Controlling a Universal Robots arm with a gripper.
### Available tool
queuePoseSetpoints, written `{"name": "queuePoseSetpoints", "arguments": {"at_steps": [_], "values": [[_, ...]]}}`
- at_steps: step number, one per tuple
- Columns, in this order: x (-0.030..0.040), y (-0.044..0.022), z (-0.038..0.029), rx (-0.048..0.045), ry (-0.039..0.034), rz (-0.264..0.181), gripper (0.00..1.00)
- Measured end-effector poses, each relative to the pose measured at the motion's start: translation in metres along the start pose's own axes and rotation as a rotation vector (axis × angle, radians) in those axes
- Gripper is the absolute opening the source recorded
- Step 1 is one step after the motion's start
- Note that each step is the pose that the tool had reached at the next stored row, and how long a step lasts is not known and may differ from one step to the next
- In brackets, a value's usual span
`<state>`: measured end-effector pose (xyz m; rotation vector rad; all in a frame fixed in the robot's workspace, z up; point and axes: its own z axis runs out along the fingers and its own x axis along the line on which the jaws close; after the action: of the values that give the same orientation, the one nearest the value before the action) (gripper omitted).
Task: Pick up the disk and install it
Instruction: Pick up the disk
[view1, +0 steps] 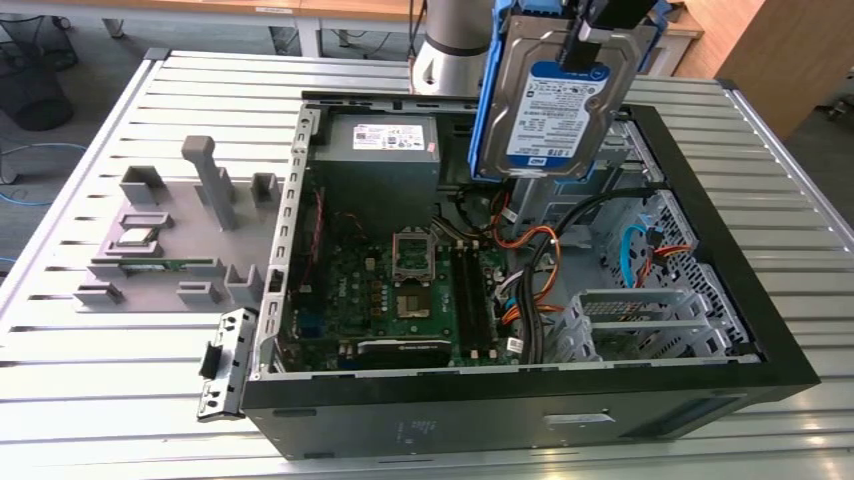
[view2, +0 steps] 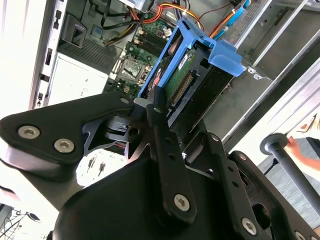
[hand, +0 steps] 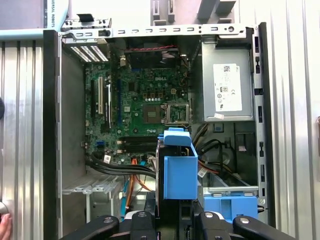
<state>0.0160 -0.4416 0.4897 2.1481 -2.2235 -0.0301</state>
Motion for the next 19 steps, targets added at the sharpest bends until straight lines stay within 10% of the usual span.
{"name": "queuePoseSetpoints", "arguments": {"at_steps": [19], "values": [[0.0013, -0.0015, 0.0000, 0.0001, 0.0019, 0.000, 0.35]]}}
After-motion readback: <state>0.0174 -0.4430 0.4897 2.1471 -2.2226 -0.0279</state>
